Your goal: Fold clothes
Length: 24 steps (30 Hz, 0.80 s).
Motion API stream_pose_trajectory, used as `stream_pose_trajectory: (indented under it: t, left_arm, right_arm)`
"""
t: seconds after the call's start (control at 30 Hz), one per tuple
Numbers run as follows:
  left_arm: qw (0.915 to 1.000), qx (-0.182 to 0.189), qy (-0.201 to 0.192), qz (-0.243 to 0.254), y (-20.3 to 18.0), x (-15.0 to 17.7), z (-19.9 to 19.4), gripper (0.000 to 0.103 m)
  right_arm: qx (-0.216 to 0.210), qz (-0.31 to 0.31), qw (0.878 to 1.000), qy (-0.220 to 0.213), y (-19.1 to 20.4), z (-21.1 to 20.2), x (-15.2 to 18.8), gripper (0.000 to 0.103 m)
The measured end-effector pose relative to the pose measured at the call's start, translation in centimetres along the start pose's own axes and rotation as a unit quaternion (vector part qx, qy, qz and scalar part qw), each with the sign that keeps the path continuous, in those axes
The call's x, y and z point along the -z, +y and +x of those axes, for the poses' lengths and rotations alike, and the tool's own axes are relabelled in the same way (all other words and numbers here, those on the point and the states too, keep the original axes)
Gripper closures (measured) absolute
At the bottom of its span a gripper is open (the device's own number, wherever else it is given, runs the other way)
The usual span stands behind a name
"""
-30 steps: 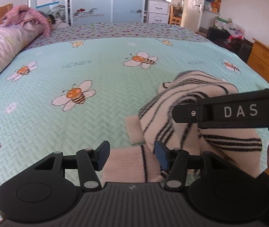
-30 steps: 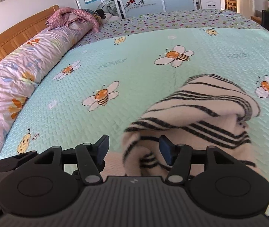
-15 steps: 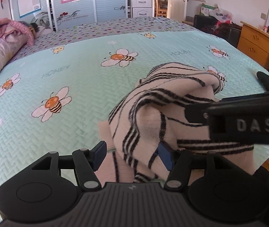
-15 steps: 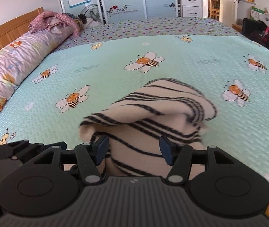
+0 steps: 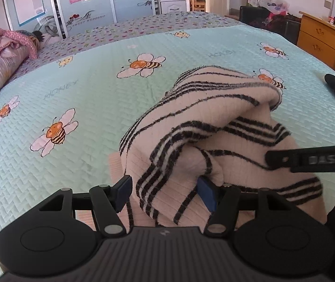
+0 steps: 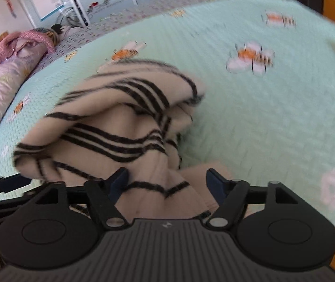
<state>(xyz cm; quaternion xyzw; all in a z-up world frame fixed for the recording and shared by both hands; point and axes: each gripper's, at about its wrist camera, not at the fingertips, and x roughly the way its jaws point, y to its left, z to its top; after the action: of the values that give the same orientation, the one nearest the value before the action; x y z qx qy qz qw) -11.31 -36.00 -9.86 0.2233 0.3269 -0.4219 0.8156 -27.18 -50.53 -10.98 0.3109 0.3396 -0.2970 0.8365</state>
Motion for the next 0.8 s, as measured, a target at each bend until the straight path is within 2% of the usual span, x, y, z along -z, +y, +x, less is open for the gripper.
stream_pose_trajectory:
  t: [0.1,0.17,0.2,0.27,0.33,0.4,0.57,0.63,0.67,0.8]
  left_arm:
    - [0.9999,-0.006,-0.004,0.016,-0.5,-0.2,0.0,0.036]
    - [0.9994,-0.015,0.003,0.031,-0.8,-0.5,0.7,0.034]
    - [0.9995,-0.015,0.011,0.025,-0.7,-0.5,1.3,0.034]
    - [0.9995,-0.013,0.025,0.014,-0.4,-0.5,2.6,0.034]
    - [0.9999,0.001,0.009,-0.007,0.7,-0.9,1.8,0.041]
    - [0.9994,0.016,-0.006,-0.029,1.8,-1.3,1.1,0.090]
    - [0.9941,0.052,-0.046,-0.083,4.6,-2.2,-0.8,0.097]
    - [0.9913,0.044,-0.072,-0.100,6.7,-2.9,-2.5,0.098]
    - [0.9904,0.039,-0.079,-0.107,7.6,-3.0,-3.2,0.103]
    - [0.9853,0.018,-0.108,-0.132,11.1,-3.2,-6.0,0.101]
  right_arm:
    - [-0.029,0.027,0.999,0.015,-0.9,1.8,0.3,0.025]
    - [-0.057,0.039,0.997,0.030,-0.8,2.5,0.5,0.041]
    - [-0.066,0.038,0.996,0.034,-0.6,2.5,0.5,0.054]
    - [-0.084,0.037,0.995,0.042,-0.1,2.4,0.6,0.064]
    - [-0.095,0.038,0.994,0.038,0.2,1.7,0.6,0.078]
    - [-0.109,0.047,0.993,0.022,0.2,0.2,0.3,0.081]
    - [-0.183,0.030,0.981,-0.054,3.2,-5.2,-2.4,0.086]
    - [-0.212,0.007,0.974,-0.083,5.6,-7.4,-4.3,0.087]
    - [-0.223,-0.005,0.970,-0.095,7.0,-8.3,-5.3,0.087]
    - [-0.264,-0.021,0.958,-0.106,11.4,-9.0,-8.5,0.087]
